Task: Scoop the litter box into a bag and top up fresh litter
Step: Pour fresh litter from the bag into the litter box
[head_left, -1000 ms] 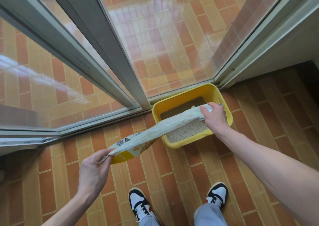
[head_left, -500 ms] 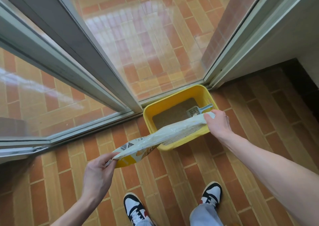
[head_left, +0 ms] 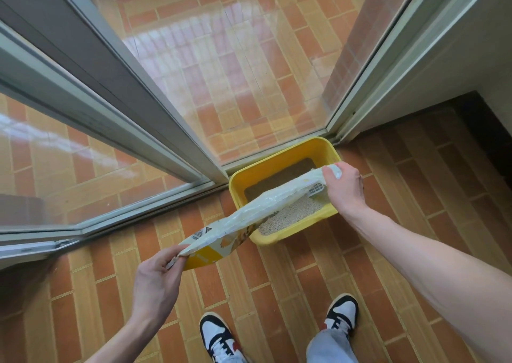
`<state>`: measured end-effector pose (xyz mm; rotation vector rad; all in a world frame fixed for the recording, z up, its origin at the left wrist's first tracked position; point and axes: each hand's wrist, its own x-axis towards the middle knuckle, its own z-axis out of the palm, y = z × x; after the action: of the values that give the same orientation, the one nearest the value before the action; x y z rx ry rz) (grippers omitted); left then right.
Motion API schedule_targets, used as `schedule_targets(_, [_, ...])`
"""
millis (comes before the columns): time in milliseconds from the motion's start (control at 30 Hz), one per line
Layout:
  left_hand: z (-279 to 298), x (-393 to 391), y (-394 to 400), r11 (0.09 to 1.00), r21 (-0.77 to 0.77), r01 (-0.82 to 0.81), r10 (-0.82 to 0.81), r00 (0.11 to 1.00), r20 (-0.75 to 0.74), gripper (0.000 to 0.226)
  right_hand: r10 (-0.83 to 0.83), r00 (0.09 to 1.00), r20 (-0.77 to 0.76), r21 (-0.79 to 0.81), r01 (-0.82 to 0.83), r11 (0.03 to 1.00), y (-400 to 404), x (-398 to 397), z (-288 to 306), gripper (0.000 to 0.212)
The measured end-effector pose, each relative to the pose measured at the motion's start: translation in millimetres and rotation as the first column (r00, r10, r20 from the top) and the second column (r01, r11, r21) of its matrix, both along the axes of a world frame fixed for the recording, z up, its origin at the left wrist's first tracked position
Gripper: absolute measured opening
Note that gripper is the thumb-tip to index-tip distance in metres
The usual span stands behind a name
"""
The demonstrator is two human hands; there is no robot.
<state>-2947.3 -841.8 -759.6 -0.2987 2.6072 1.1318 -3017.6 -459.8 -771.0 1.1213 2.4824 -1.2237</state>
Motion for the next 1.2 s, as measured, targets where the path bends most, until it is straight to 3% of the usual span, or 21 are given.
schedule_targets(433, [-4.7, 0.4, -18.7, 0.998, -0.063, -0.015, 0.016, 1.0, 0.018, 0.02, 0.056, 0.997, 0.046, -0.014, -0.056, 0.998, -11.7, 9.7, -2.0, 0.033])
schedule_targets(667, [-8.1, 17.0, -23.8, 0.997, -0.078, 0.006, -0.002, 0.998, 0.055, 0.023, 0.07, 0.995, 0.069, -0.033, -0.068, 0.997, -12.5, 19.4, -9.1, 0.051])
schedule_targets(833, [-9.3, 31.3, -26.6, 0.996, -0.088, -0.001, 0.011, 0.994, 0.108, 0.027, 0.078, 0.996, 0.04, -0.023, -0.077, 0.997, -13.6, 27.4, -14.2, 0.049])
schedule_targets(1200, [10.0, 41.5, -24.7, 0.999, -0.039, -0.016, 0.017, 1.0, 0.02, 0.026, 0.103, 0.993, 0.06, -0.045, -0.101, 0.994, -16.1, 27.7, -20.6, 0.052])
